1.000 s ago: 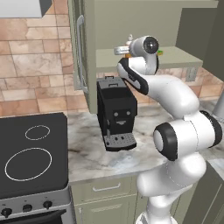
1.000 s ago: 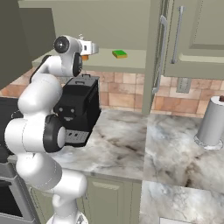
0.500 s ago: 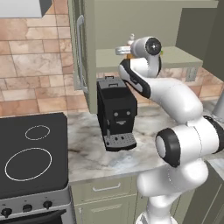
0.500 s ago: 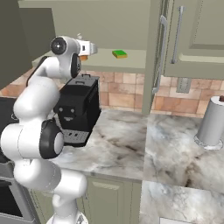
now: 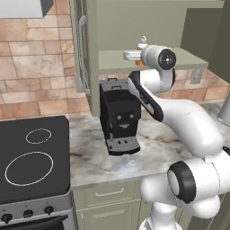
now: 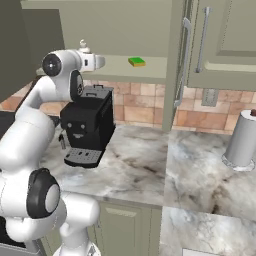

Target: Locate and retrieve the soap dispenser and sponge from the cabinet. Place them next to the sink.

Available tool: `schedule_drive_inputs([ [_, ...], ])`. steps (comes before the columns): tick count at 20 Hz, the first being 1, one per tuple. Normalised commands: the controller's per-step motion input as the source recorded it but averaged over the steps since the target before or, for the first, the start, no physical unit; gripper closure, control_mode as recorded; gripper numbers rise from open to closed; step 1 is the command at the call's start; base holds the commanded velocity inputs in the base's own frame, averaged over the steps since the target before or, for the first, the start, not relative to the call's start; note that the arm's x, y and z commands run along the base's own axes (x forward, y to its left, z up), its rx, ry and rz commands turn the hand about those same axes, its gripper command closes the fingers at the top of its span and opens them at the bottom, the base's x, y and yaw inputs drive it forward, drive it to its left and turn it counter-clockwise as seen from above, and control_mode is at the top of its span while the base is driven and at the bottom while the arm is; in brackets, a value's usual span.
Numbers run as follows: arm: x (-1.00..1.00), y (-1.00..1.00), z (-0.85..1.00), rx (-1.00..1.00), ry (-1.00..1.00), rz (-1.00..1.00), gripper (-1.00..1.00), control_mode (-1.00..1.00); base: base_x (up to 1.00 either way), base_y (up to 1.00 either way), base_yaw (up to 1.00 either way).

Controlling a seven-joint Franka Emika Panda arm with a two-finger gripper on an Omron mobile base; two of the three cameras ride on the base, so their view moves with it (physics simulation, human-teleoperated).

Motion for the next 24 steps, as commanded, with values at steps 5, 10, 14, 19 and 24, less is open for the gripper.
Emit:
schedule_drive_inputs([
  [5,-0.84,-0.04,0.29,0.00,-0.05,-0.01,1.00,-1.00,0.00,0.00,0.00],
  [10,-0.81,-0.11,0.16,0.00,0.00,0.00,1.00,-1.00,0.00,0.00,0.00],
  [14,-0.83,-0.05,0.00,0.00,0.05,0.00,1.00,-1.00,0.00,0.00,0.00],
  [19,-0.95,0.00,-0.02,0.00,0.02,0.00,1.00,-1.00,0.00,0.00,0.00],
  [24,-0.97,0.00,-0.01,0.00,0.00,0.00,1.00,-1.00,0.00,0.00,0.00],
])
